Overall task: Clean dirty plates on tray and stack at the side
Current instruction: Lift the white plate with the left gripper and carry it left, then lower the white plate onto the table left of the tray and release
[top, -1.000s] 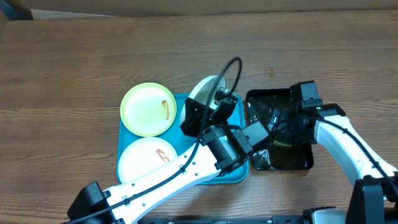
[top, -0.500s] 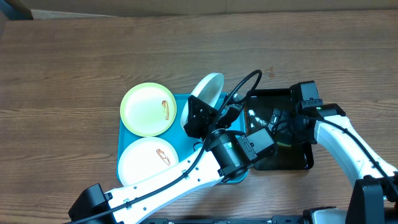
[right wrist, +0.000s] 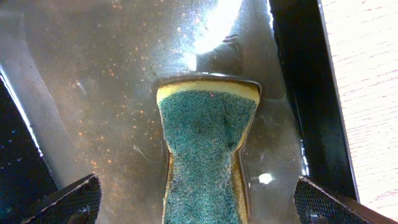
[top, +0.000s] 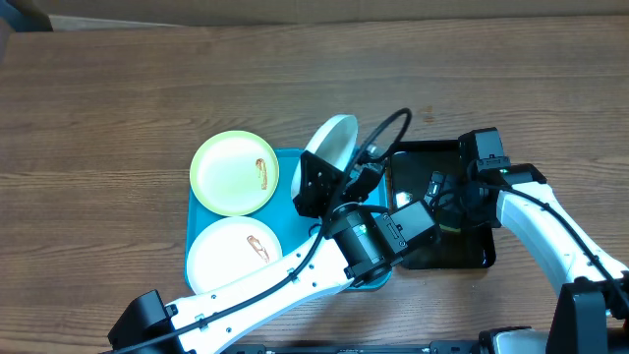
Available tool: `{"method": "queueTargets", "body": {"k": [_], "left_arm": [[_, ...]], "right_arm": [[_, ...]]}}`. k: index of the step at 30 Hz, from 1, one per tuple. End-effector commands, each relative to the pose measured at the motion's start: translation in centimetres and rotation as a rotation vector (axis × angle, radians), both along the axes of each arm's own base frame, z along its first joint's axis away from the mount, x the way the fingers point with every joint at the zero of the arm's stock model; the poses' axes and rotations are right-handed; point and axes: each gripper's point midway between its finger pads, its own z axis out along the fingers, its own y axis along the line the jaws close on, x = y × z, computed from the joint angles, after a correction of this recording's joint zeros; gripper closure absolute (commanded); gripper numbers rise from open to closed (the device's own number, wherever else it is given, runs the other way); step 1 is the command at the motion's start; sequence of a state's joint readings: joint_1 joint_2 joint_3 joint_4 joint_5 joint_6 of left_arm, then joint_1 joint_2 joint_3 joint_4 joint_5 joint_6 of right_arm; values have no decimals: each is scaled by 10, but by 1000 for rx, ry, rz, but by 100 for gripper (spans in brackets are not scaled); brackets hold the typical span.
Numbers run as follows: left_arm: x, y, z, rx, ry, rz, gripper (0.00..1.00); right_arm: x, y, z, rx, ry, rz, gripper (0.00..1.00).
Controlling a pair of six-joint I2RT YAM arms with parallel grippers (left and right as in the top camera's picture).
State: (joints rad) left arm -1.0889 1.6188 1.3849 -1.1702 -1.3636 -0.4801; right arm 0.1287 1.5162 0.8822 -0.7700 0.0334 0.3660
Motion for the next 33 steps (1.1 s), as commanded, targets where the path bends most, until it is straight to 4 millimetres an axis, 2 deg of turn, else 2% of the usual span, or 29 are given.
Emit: {"method": "queueTargets", "body": {"k": [1,6,10,14,18,20,22,24,26,27,29,31,32,33], "left_arm": [[0,-3,-9,-209,60,16,96],[16,1,-46,-423,245,73,96],[40,21,-68,-599,406,133,96],[65,44,-77,-865,567,151,96],[93,76,-68,-1246,658,104,96],[105,106,-58,-1411,633,102,96],[114,144,-50,-1528,575,124,96],[115,193,-46,-1607,491,197,96],[108,243,-50,-1625,402,319,96],[97,285,-57,-1616,331,443,96],[74,336,-67,-1575,245,622,96],[51,376,-75,-1530,174,764,96],[32,402,-84,-1496,127,871,96],[23,411,-88,-1486,109,920,96]], "right_arm": [[2,-2,1,-8,-8,-8,0],[2,-2,1,-8,-8,-8,0],[2,-2,1,-8,-8,-8,0],[2,-2,1,-8,-8,-8,0],[2,-2,1,-8,-8,-8,0],[2,-2,1,-8,-8,-8,0],[2,-2,1,-8,-8,-8,0],[2,-2,1,-8,-8,-8,0],[2,-2,1,-8,-8,-8,0],[2,-2,1,-8,-8,-8,0],[2,-2,1,-8,-8,-8,0],[2,-2,1,-8,-8,-8,0],[2,-2,1,-8,-8,-8,0],[2,-2,1,-8,-8,-8,0]]}}
